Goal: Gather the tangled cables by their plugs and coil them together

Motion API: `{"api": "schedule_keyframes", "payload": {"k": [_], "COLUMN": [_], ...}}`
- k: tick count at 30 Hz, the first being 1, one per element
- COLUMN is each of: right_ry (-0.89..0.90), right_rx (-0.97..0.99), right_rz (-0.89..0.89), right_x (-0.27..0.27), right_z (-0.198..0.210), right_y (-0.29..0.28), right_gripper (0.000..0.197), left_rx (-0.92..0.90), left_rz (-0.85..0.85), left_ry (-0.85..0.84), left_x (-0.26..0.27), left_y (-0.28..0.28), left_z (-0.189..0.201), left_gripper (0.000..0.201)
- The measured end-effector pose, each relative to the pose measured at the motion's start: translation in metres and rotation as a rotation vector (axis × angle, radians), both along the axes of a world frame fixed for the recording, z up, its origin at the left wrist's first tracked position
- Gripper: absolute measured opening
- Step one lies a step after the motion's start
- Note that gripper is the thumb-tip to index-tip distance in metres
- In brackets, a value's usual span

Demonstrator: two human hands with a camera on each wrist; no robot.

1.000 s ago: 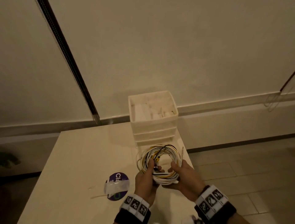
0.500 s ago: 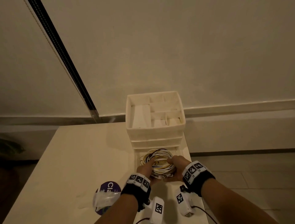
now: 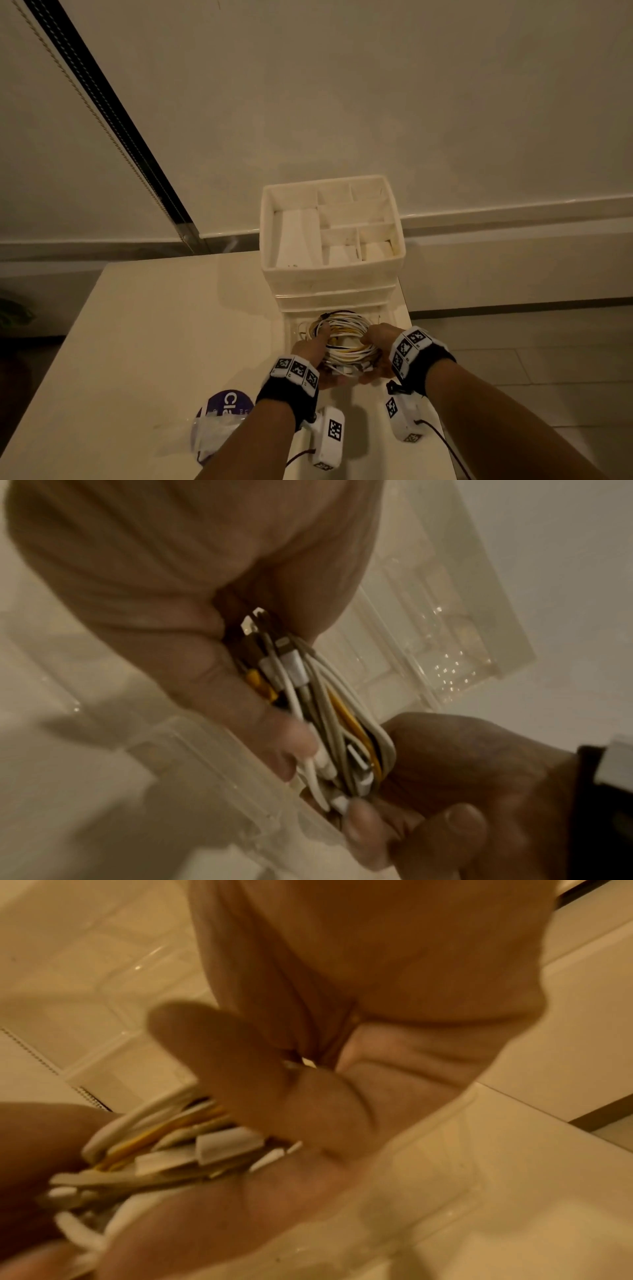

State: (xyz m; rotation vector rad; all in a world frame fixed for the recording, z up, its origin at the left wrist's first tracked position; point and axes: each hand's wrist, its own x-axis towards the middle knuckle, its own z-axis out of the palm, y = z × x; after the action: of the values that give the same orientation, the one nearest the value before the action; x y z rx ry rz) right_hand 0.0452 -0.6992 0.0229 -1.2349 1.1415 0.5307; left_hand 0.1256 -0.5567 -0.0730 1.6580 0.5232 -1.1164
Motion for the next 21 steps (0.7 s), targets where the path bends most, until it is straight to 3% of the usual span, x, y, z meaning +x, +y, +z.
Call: {"api": "schedule_keyframes", "payload": {"k": [2, 4, 8, 10, 13, 16, 21], "right_ry": [0.036, 0.039, 0.009, 0.028, -0.010, -0.034, -0.067], "right_rx": [-0.050, -0.072, -0.234, -0.208, -0.227, -0.254, -0.253], "right_rz": [0.081, 0.123, 0.322, 0.265, 0.177, 0.131, -0.001], "right_x": [0.002, 0.004, 0.008, 0.006, 0.004, 0.007, 0.011], "right_z": [0.006, 0.018, 0.009, 0.003, -0.009, -0.018, -0.020], "right_y": [0.002, 0.000, 0.000, 0.005, 0.008, 0.008, 0.012], "right_gripper": [0.008, 0.021, 0.019, 0.024, 0.026, 0.045, 0.045], "left_rx": [0.032, 0.035, 0.126, 0.116, 0.065, -0.027, -0.088], "left_rz": [-0.007, 0.009, -0.045, 0.005, 0.030, 0.180, 0.251], "left_ry": [-0.045, -0.068, -0.081, -0.078, -0.051, -0.008, -0.060], "left_x": [0.000, -0.004, -0.005, -0.006, -0.008, -0.010, -0.012], "left_y": [-0.002, -0.001, 0.002, 0.003, 0.003, 0.002, 0.009], "left_z": [0.009, 0.031, 0.042, 0.047, 0.059, 0.063, 0.077], "left_gripper": [0.091, 0.069, 0.097, 0.086, 0.090, 0.068, 0.033]}}
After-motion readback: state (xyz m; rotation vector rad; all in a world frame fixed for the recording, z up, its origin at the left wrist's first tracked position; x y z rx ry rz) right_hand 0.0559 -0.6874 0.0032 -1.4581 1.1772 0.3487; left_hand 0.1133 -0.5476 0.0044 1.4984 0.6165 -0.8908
